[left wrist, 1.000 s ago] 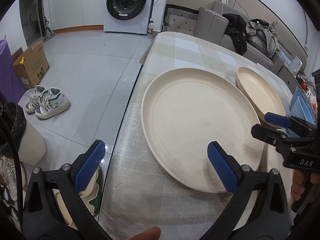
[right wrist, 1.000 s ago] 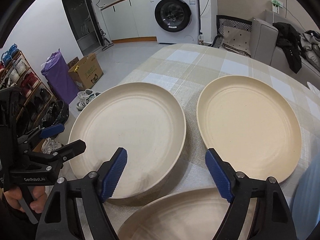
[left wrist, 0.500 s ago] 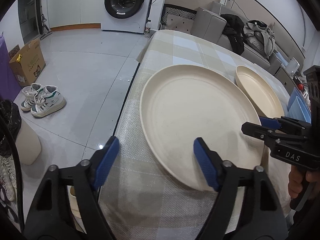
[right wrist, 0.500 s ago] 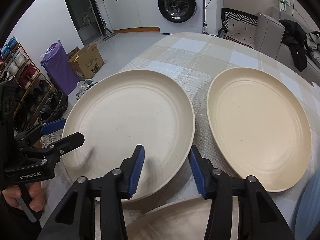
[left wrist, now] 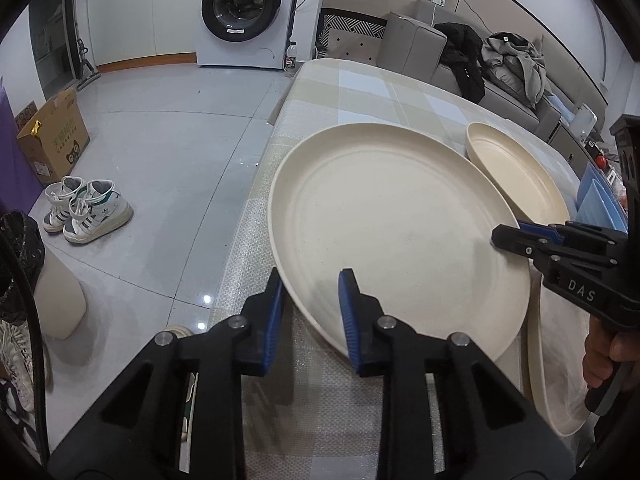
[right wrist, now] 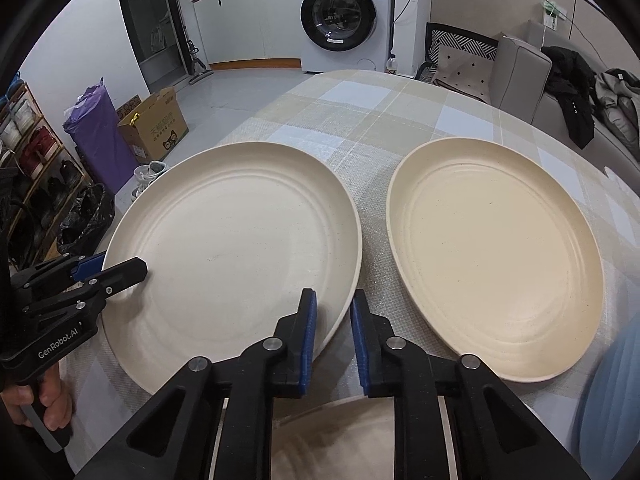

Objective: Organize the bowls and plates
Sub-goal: 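Close the left tool on a cream plate rim while the right tool grips another plate, then lift and carry the held cream plates toward the plate beside the blue bowls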

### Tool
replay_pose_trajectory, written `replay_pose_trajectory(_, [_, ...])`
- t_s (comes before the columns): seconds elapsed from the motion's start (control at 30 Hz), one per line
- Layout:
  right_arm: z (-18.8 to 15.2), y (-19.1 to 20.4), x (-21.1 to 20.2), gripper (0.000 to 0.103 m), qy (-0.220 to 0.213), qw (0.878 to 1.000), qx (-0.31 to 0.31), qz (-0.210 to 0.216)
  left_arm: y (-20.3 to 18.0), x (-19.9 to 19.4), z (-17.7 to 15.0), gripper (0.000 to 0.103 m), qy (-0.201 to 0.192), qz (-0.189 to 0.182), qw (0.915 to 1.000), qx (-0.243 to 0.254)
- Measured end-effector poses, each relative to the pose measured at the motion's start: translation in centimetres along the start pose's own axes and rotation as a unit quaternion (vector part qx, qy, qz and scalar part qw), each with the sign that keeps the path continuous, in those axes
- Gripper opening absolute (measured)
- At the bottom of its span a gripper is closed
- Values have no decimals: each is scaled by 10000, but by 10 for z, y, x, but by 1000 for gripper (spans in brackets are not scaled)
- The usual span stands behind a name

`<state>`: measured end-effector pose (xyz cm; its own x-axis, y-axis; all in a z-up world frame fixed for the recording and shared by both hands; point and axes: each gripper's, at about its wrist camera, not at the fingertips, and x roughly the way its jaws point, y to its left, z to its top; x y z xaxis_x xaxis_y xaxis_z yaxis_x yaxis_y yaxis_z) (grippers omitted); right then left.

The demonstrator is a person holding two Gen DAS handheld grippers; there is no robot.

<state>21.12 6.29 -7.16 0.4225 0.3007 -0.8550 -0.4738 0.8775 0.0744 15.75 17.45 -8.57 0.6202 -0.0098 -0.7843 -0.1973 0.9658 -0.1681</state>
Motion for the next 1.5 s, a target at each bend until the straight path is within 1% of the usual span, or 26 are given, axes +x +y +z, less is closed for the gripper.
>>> replay_pose_trajectory(0.17, [-1, 3, -5, 17, -73, 9999, -48, -79, -2, -8, 0, 24, -88, 58, 9999, 60])
replay_pose_trajectory(0.53, [-1, 5, -26, 17, -213, 9997, -47, -139, -8, -32, 0, 24, -268, -26, 9996, 122])
replay_pose_trajectory(0.87, [-8, 1, -48, 17, -349, 9992, 23, -206, -22, -54, -1, 24, -383, -65, 9989, 279])
replay_pose_trajectory(1.17, [-14, -5, -69, 17, -478, 9984, 99, -268, -37, -73, -3, 24, -478, -178, 9978, 433])
replay_pose_trajectory(1.5, [-27, -15, -89, 17, -592, 9973, 257, -338, -57, -89, -8, 24, -508, -270, 9964, 628])
